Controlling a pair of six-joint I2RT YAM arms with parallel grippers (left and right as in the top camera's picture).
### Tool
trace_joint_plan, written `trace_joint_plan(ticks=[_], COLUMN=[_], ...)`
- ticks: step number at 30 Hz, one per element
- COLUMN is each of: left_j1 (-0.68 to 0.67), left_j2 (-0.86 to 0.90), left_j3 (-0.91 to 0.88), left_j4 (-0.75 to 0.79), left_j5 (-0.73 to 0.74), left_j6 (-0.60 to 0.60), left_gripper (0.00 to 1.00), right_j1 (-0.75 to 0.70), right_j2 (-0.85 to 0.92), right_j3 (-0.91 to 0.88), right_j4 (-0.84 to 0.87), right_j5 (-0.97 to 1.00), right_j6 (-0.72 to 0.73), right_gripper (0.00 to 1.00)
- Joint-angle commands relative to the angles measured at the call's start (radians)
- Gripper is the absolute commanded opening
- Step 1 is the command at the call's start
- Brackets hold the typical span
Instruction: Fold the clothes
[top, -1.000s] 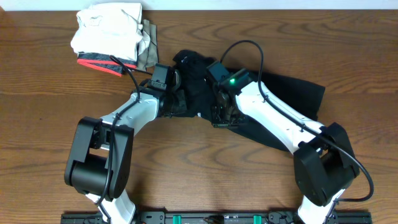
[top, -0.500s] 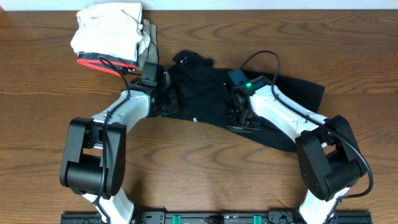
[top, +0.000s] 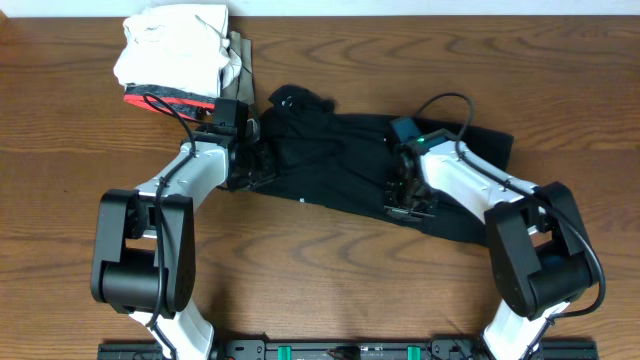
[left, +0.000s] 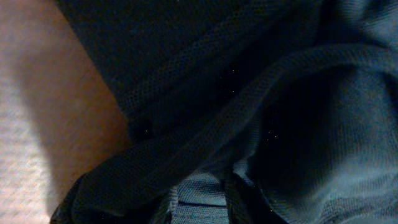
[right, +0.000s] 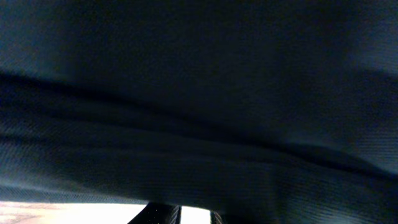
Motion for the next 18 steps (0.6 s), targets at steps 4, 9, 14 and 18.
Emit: trace_joint_plan(ticks=[4,9,14,18], left_j1=[0.042,0.075,0.080,0.080], left_j2=[0.031,0.031,0.031,0.031], left_j3=[-0.032,-0.032,-0.032,-0.032], left_j4=[-0.121,-0.211,-0.314,-0.391], left_j5=[-0.146,-0.144,-0.089,-0.066], left_j6=[-0.011,-0.056,-0.073,-0.119], left_gripper=[0.30,0.30,0.29,0.29], right_j1=[-0.088,-0.133,-0.180,-0.229], right_j2=[0.014,0.014,0.014,0.014], right_j3=[-0.034,-0.034,-0.034,-0.034], right_j4=[-0.054,-0.077,-0.076,-0.065], right_j5=[0.132,0.153,0.154,0.155], right_j6=[0.010,-0.014,-0.074,-0.107], right_gripper=[0.16,0.16,0.24,0.28])
